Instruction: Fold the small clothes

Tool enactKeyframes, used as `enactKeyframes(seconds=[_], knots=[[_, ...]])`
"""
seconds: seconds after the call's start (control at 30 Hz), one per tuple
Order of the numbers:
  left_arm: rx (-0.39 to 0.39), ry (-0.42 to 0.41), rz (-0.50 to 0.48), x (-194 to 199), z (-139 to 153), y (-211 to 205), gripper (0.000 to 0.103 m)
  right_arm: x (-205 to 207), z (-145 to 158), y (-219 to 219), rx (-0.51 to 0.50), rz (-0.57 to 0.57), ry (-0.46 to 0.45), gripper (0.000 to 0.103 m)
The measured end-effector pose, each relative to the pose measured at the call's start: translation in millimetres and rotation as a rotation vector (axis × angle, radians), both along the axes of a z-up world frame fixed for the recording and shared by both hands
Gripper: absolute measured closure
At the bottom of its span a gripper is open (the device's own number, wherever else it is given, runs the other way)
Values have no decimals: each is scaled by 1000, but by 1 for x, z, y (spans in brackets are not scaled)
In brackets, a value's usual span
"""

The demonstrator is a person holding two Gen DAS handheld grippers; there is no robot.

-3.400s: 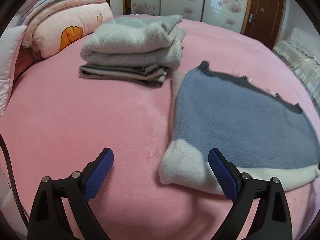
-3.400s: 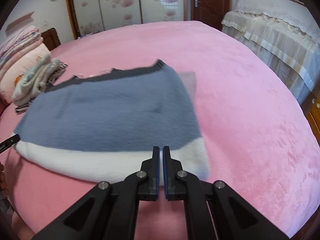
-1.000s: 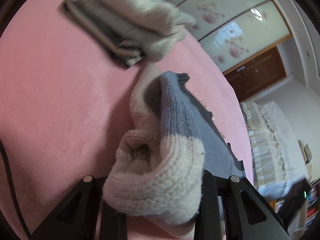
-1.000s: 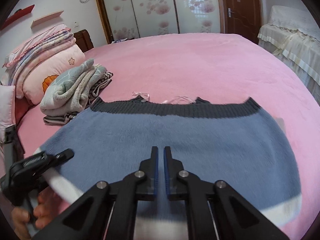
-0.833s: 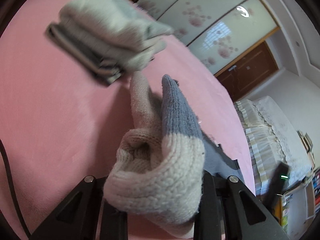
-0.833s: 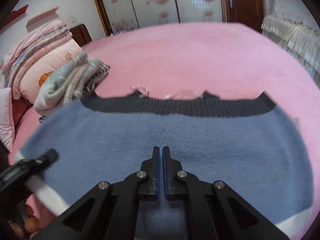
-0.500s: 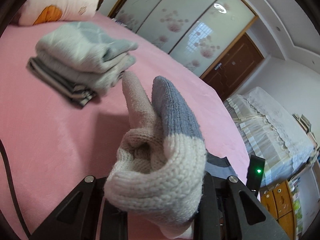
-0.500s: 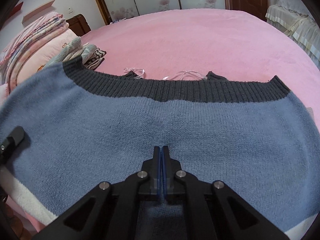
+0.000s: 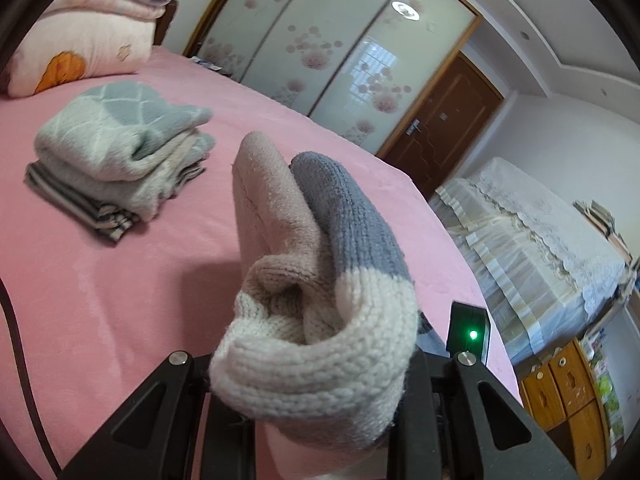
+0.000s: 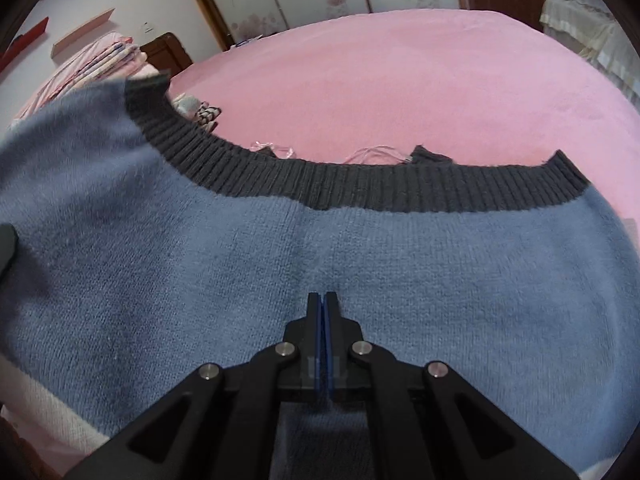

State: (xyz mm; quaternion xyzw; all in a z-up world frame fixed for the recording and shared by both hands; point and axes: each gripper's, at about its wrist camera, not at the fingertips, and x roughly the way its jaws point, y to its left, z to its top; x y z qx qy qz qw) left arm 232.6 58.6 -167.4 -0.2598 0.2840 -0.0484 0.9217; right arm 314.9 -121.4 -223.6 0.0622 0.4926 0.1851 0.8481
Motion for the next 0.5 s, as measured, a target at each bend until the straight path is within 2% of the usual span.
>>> enactKeyframes(seconds=[0.13,0.27,0.5], knots=[[29,-14,-39,5,9,-26,82,-3,15,-15,16,-10,-35,102],[54,-24,-96,13,13,-61,82,-13,27,-50,25,-41,-55,102],[96,-6,-230,23,0,-137,82,-33,28,-114,-24,-94,-68,102]])
